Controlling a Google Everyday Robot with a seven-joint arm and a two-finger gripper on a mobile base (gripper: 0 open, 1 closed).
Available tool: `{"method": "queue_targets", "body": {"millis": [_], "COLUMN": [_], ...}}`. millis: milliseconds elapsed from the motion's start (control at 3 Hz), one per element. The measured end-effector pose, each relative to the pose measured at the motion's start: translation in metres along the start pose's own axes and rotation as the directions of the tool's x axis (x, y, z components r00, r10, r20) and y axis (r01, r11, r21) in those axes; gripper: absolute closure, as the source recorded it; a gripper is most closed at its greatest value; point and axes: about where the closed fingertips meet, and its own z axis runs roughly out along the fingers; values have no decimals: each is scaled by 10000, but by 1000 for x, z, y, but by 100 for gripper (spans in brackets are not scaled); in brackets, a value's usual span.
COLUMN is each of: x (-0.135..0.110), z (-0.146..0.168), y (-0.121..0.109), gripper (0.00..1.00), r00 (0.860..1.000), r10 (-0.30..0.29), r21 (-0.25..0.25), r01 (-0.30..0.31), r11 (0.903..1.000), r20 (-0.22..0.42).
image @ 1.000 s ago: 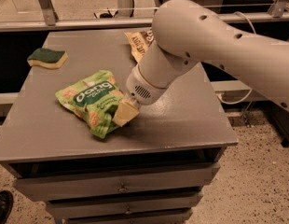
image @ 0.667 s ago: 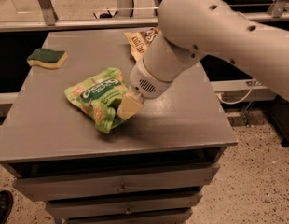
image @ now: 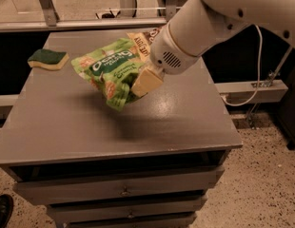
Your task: Pick green rice chip bag
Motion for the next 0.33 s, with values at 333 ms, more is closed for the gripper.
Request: {"method": "queue_targets", "body": {"millis": [333], "x": [0], "z": [0], "y": [0], "gripper": [100], "r00": [10000], "r10": [-1], "r21": [1], "r01": [1], "r11": [10000], "r20": [1]}}
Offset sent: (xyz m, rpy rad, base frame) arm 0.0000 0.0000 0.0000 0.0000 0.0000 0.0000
